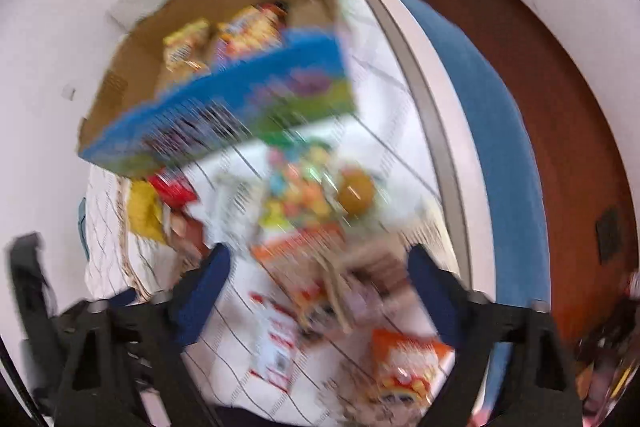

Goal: Organize snacks
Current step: 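Grasp the red-white spicy strip packet with left tool while right tool grasps the orange panda bag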

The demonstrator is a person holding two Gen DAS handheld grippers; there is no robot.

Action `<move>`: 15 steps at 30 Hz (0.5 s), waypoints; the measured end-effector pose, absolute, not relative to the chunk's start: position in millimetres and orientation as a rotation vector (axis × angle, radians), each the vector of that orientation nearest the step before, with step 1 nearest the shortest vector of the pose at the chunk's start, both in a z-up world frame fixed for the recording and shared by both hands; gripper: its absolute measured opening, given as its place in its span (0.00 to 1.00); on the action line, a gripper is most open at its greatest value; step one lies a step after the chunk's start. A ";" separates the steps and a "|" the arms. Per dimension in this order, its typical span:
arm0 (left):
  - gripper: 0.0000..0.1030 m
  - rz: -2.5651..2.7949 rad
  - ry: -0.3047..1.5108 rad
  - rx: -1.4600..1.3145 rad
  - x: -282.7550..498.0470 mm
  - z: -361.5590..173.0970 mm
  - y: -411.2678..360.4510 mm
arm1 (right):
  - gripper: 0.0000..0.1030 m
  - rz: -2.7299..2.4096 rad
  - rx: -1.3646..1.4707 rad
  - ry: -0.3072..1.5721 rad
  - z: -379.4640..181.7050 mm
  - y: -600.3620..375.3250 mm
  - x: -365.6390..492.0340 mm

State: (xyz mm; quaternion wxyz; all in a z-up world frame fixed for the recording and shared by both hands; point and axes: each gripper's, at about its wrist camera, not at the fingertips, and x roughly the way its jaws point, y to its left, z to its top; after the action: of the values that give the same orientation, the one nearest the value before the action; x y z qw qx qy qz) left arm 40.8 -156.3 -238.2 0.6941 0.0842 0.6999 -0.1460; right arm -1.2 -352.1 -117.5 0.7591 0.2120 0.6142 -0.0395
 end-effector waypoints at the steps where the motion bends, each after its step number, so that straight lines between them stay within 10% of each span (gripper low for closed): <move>1: 0.87 -0.343 1.583 0.211 35.2 -250.5 -165.1 | 0.78 -0.106 0.476 1.350 -123.8 -358.5 -12.9; 8: 0.86 -0.365 1.653 0.305 17.2 -308.3 -206.8 | 0.80 -0.219 0.604 1.465 -174.1 -386.1 -80.4; 12: 0.50 -0.343 1.614 0.253 15.4 -300.2 -201.6 | 0.80 -0.243 0.645 1.510 -204.3 -387.2 -99.7; 15: 0.49 -0.277 1.605 0.203 20.5 -293.7 -181.6 | 0.80 -0.203 0.669 1.519 -222.6 -381.5 -100.7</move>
State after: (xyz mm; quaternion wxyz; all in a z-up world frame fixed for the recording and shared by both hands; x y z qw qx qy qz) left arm 20.5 -181.6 -293.7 0.6817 0.0904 0.7154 -0.1236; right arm -100.7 -381.5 -222.6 0.6704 0.2967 0.6741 -0.0902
